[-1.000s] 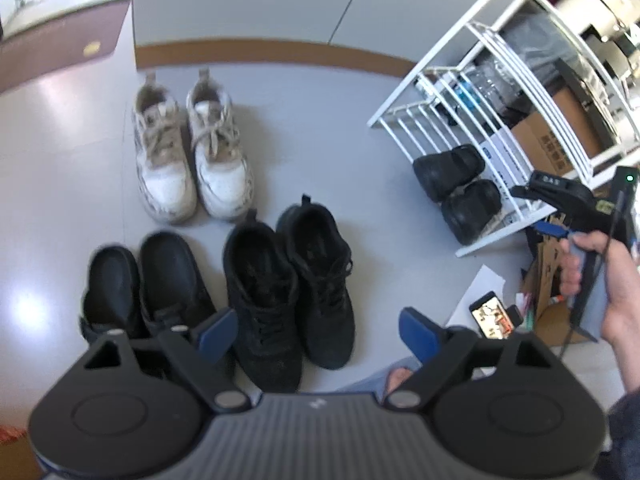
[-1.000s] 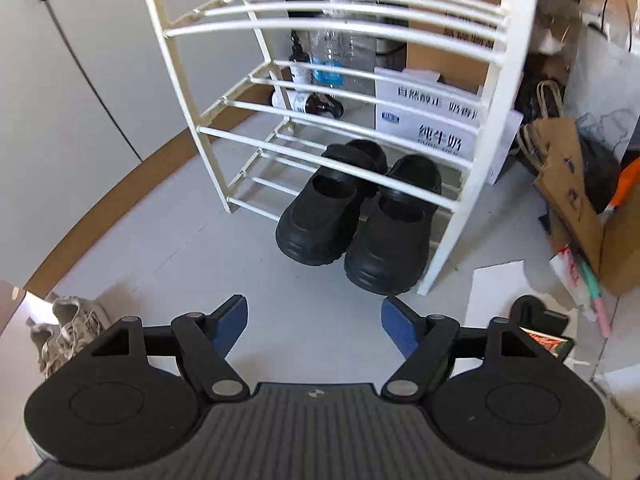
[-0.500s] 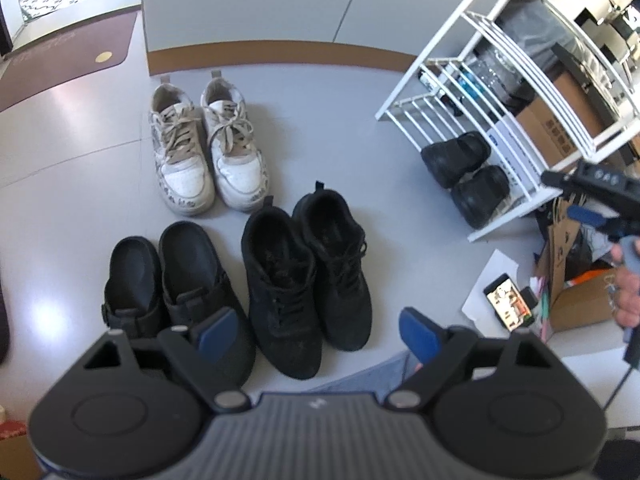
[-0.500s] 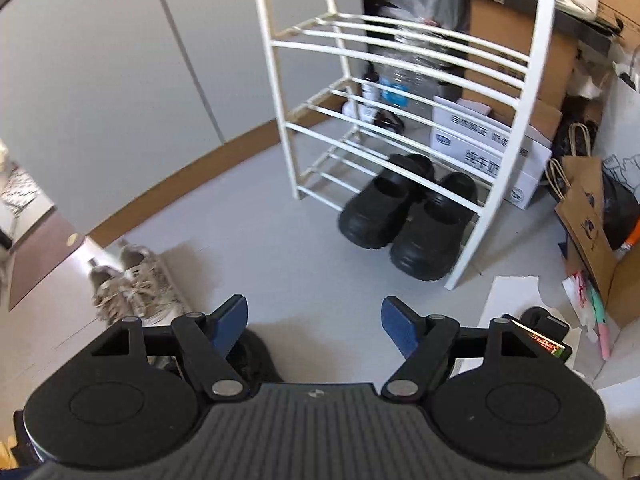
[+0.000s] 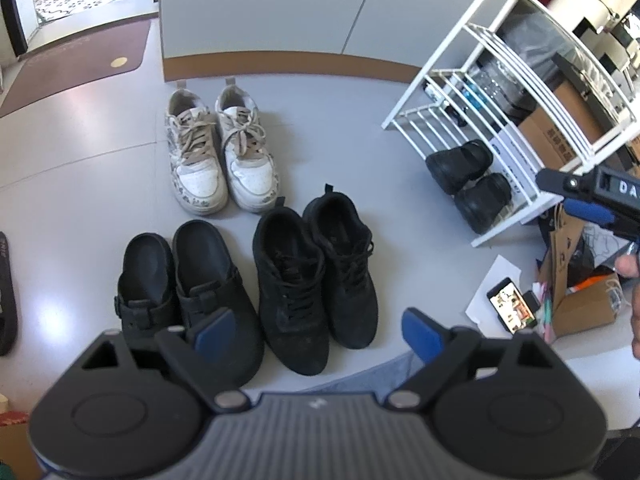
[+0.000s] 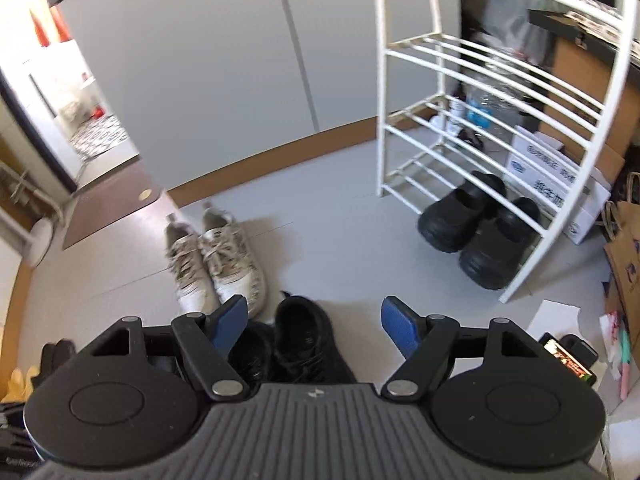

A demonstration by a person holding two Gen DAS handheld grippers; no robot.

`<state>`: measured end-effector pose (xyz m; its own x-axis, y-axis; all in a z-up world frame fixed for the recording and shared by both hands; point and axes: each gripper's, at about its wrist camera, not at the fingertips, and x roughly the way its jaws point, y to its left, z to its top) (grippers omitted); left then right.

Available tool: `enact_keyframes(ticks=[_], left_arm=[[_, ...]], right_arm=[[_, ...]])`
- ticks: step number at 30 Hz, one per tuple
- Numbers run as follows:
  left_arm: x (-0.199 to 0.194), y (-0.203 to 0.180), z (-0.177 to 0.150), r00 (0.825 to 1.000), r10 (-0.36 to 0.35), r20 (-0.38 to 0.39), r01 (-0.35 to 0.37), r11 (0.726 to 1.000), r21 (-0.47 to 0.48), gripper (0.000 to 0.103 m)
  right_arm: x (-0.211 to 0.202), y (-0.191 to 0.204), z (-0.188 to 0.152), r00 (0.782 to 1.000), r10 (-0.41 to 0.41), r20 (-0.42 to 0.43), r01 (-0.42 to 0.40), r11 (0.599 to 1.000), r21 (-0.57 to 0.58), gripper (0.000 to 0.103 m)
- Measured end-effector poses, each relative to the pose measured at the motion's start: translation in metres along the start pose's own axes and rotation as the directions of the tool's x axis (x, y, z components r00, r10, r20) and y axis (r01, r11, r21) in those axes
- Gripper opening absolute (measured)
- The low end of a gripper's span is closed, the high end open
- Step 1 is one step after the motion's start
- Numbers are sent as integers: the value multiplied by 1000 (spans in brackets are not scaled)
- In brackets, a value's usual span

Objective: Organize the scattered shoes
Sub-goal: 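Pull the right gripper back from the rack over the shoe rows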

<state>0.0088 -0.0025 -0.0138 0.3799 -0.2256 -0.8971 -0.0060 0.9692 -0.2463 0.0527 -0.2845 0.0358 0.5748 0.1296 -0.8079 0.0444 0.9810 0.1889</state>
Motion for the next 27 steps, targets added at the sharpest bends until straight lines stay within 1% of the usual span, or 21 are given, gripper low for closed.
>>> enact_keyframes(ticks=[5,8,11,15,19,23,27], left_arm=[[-2,7,1,1000,23,16,-23,1000,-7,92],[-4,12,1,999,28,24,-27,999,-21,92],[-7,19,2,998,53,39,-52,998,-42,92],[-10,28,3,997,59,44,-56,996,-68,92],[-8,35,2,997,71,36,-68,995,-79,92],[-9,40,1,996,82,39,-79,993,-83,92],[-10,45,-1,995,93,36,-90,992,-89,92]], right_arm=[[-5,23,-8,997,74,-8,-75,995,-60,78],[-1,35,-14,996,89,-28,-91,991,-103,78],[6,44,-22,994,85,-62,-93,987,-134,78],[16,53,-30,990,91,-109,-107,983,-151,78],[25,62,-36,979,107,-171,-139,972,-188,78],[33,74,-44,972,99,-215,-148,962,-228,78],[40,82,-49,963,95,-252,-157,958,-240,78]])
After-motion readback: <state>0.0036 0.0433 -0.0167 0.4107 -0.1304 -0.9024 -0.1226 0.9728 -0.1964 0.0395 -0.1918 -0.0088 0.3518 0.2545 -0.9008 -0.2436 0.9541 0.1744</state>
